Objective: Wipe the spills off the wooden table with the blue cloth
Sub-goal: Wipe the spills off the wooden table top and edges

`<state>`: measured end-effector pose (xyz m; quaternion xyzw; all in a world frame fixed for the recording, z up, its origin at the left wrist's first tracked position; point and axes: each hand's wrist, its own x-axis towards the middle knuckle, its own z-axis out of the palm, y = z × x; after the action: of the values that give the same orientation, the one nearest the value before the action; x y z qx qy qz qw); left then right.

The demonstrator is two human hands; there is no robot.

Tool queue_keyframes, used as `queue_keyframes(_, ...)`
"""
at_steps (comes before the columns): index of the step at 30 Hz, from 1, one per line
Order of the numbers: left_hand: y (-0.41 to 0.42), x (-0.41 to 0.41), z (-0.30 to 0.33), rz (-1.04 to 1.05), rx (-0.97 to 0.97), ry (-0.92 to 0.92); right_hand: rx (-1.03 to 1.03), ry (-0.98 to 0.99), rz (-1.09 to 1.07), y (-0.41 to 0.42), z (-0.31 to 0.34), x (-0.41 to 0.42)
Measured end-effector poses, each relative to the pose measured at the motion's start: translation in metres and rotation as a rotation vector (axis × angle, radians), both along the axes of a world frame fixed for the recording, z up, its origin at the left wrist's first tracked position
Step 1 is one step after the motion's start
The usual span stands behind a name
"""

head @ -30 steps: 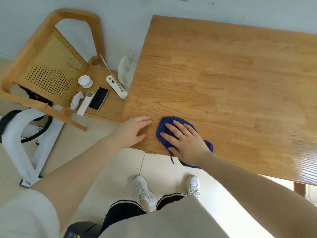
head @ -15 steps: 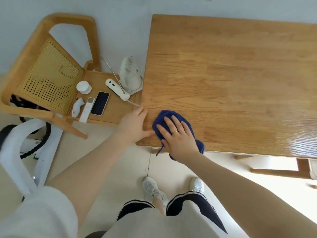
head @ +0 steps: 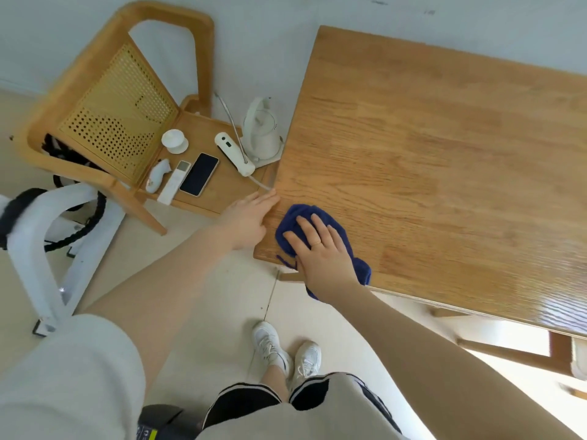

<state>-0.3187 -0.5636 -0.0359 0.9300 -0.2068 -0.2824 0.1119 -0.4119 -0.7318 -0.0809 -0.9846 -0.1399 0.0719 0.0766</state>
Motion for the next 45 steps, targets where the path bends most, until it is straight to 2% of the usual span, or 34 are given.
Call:
queue_keyframes(4,-0.004,-0.002,-0.002,0.096,-0.079,0.031,0.017,-0.01,0.112,-0.012,0.006,0.021)
queue_keyframes(8,-0.005,-0.007,-0.009,0.187,-0.169,0.043,0.015,0.03,-0.083,-0.005,0.008,0.065)
queue_keyframes(10,-0.005,-0.008,-0.007,0.214,-0.188,0.059,0.001,0.009,-0.109,0.003,0.008,0.065)
queue_keyframes(15,-0.009,-0.004,0.012,0.292,-0.192,0.098,-0.007,-0.007,0.113,0.015,-0.001,0.003)
queue_keyframes(19,-0.002,0.005,0.021,0.22,-0.212,0.011,-0.007,0.002,0.192,0.008,0.002,0.014)
queue_keyframes(25,0.032,0.013,0.02,0.091,-0.212,-0.032,0.035,0.013,-0.264,0.051,0.01,0.058)
queue_keyframes(31,0.053,0.019,0.007,-0.057,-0.205,0.011,-0.006,-0.11,-0.189,0.096,-0.012,-0.004)
queue_keyframes(34,0.051,0.019,0.001,-0.109,-0.254,0.017,-0.003,-0.167,-0.17,0.091,-0.015,0.008)
queue_keyframes(36,0.051,0.02,-0.003,-0.134,-0.29,0.005,0.028,-0.211,-0.299,0.085,-0.012,0.035)
queue_keyframes(38,0.054,0.023,-0.007,-0.172,-0.288,0.0,0.055,-0.149,-0.47,0.083,-0.005,0.058)
queue_keyframes(40,0.057,0.026,-0.007,-0.207,-0.272,0.004,0.042,-0.109,-0.553,0.088,-0.006,0.057)
queue_keyframes(45,0.066,0.034,-0.001,-0.258,-0.284,-0.01,-0.045,-0.09,-0.421,0.114,-0.009,-0.004)
